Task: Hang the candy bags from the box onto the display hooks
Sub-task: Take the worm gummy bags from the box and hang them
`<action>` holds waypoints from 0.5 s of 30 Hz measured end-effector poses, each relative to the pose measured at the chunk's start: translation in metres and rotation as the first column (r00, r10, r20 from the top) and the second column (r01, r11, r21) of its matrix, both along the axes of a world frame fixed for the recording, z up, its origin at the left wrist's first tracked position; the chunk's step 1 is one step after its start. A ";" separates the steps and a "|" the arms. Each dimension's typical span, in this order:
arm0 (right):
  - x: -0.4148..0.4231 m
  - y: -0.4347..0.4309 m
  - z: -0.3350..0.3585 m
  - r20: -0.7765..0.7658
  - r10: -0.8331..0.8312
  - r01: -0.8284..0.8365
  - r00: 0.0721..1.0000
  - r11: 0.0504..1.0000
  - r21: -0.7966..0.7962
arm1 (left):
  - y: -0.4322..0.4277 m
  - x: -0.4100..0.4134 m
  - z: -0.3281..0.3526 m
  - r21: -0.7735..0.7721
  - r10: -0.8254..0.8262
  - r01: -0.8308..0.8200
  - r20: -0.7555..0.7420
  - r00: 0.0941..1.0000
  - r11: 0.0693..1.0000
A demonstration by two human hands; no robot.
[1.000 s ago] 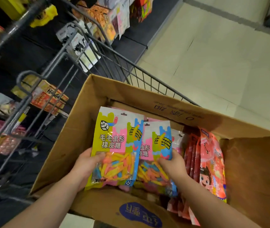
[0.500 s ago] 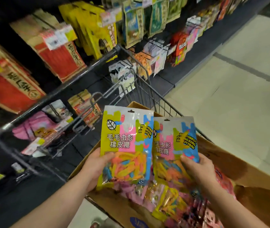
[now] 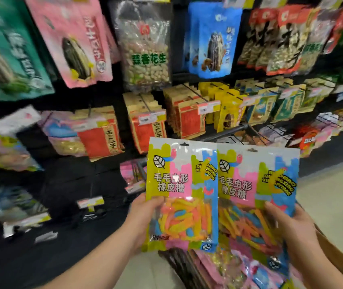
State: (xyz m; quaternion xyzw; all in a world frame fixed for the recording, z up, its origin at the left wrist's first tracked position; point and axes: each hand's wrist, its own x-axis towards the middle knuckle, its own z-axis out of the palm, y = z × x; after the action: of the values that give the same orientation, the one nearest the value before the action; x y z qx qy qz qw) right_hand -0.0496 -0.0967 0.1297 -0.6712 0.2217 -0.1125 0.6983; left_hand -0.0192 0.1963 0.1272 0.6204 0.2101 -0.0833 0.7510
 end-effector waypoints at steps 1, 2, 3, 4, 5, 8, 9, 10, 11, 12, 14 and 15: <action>0.001 0.021 0.006 0.006 0.020 -0.020 1.000 1.000 0.007 | 0.021 -0.010 0.006 0.013 0.036 -0.036 0.021 0.999 0.999; 0.003 0.040 0.010 0.012 0.052 -0.052 0.999 0.999 0.012 | 0.043 -0.021 0.010 0.018 0.070 -0.071 0.043 0.997 0.997; 0.002 0.063 0.015 0.014 0.086 -0.086 0.996 0.996 0.007 | 0.068 -0.033 0.014 0.024 0.105 -0.107 0.061 0.993 0.994; 0.001 0.086 0.018 0.025 0.133 -0.133 0.991 0.991 -0.001 | 0.092 -0.046 0.018 0.032 0.144 -0.147 0.076 0.987 0.989; 0.000 0.111 0.023 0.034 0.185 -0.185 0.982 0.983 -0.004 | 0.117 -0.061 0.022 0.050 0.182 -0.187 0.092 0.979 0.981; -0.005 0.188 0.027 0.057 0.327 -0.324 0.943 0.944 -0.056 | 0.189 -0.108 0.030 0.106 0.284 -0.301 0.147 0.947 0.948; -0.008 0.212 0.028 0.051 0.367 -0.363 0.929 0.929 -0.071 | 0.212 -0.125 0.032 0.112 0.326 -0.344 0.152 0.933 0.932; -0.012 0.236 0.027 0.057 0.417 -0.411 0.907 0.907 -0.086 | 0.233 -0.142 0.034 0.112 0.371 -0.390 0.158 0.915 0.914; -0.018 0.260 0.027 0.060 0.463 -0.457 0.884 0.884 -0.097 | 0.253 -0.160 0.035 0.106 0.403 -0.421 0.156 0.902 0.901; -0.024 0.284 0.027 0.068 0.502 -0.494 0.862 0.863 -0.104 | 0.273 -0.177 0.036 0.101 0.428 -0.445 0.151 0.891 0.890; -0.038 0.330 0.027 0.087 0.560 -0.553 0.824 0.828 -0.093 | 0.308 -0.212 0.037 0.093 0.482 -0.498 0.152 0.863 0.862; -0.045 0.351 0.025 0.080 0.578 -0.573 0.812 0.816 -0.083 | 0.324 -0.228 0.037 0.088 0.503 -0.520 0.159 0.849 0.850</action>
State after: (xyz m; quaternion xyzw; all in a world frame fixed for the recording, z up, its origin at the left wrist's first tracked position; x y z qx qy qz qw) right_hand -0.0945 0.2539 0.1547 -0.7193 -0.0305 0.0640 0.6910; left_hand -0.2476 0.5207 0.1647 0.5927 0.3235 0.1741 0.7168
